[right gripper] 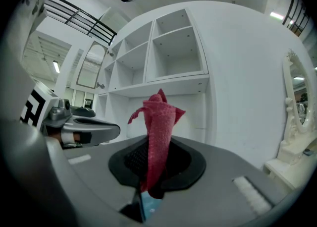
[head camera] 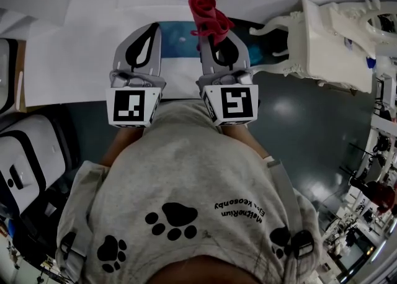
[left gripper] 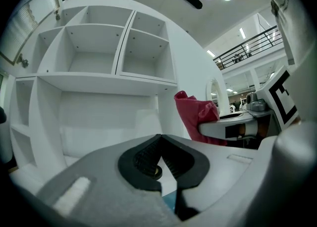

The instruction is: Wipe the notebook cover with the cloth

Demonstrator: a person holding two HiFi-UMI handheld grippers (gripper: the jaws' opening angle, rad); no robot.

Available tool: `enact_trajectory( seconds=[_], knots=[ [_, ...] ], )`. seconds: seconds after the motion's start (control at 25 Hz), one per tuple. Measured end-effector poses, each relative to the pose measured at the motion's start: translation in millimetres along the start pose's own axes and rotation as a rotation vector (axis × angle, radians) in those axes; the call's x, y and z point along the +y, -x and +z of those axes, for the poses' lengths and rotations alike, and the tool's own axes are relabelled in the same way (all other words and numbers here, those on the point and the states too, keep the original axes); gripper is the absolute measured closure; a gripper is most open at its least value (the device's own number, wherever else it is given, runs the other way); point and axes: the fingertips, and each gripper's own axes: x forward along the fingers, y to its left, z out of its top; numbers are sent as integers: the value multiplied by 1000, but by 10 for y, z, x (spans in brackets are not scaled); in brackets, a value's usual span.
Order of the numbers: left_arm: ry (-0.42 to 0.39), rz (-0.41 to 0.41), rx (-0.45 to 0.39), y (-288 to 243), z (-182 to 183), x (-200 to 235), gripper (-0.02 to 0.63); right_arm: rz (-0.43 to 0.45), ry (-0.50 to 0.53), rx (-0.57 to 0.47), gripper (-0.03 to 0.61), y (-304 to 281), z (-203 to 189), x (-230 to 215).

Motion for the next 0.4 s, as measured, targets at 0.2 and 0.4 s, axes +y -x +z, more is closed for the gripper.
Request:
enact_trajectory(
  seconds=[0.2,0.4],
  knots=[
    [-14,1,-15,85,30,8,615,5,14,-10,534,33,20,70],
    [-14,0,-19,99,37,-19,615,2,28,-23,534,62,60,52]
  ],
)
